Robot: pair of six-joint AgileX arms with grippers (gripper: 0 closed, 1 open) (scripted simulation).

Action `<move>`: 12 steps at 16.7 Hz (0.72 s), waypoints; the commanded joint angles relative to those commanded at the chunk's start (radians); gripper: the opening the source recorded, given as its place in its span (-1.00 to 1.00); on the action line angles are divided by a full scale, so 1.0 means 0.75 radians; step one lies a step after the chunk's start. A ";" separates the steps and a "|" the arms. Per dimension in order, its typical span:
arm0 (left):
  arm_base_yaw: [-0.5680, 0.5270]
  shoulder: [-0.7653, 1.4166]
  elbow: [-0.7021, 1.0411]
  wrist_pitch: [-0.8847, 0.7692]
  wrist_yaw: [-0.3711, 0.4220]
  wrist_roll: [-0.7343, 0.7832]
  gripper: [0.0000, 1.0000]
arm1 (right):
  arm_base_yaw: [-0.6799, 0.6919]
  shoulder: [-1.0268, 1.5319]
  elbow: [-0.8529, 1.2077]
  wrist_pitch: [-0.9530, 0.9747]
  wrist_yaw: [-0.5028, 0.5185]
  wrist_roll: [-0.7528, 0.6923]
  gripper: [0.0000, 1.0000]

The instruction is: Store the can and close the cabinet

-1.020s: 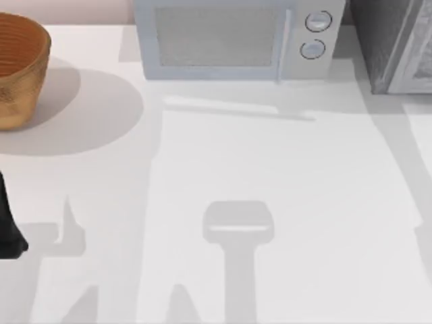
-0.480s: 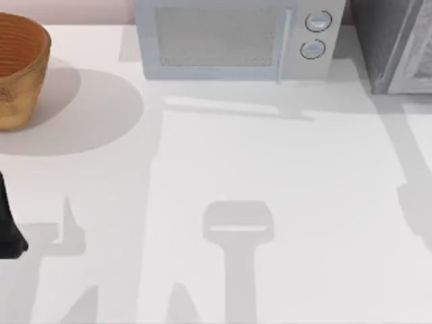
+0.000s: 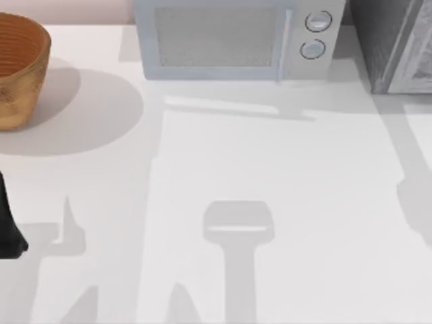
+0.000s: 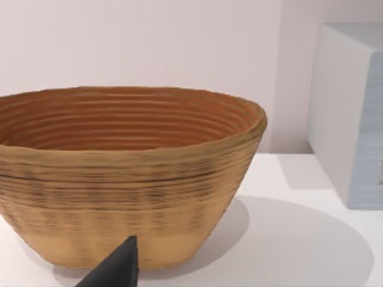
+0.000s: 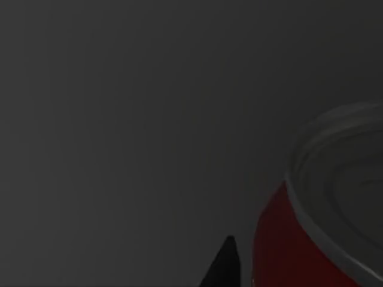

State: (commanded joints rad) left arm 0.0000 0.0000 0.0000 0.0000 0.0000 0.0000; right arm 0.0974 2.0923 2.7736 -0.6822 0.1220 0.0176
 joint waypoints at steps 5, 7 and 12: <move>0.000 0.000 0.000 0.000 0.000 0.000 1.00 | 0.000 0.000 0.000 0.000 0.000 0.000 -0.10; 0.000 0.000 0.000 0.000 0.000 0.000 1.00 | 0.000 0.000 0.000 0.000 0.000 0.000 0.21; 0.000 0.000 0.000 0.000 0.000 0.000 1.00 | 0.000 0.000 0.000 0.000 0.000 0.000 0.96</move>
State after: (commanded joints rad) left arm 0.0000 0.0000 0.0000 0.0000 0.0000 0.0000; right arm 0.0974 2.0923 2.7736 -0.6822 0.1220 0.0176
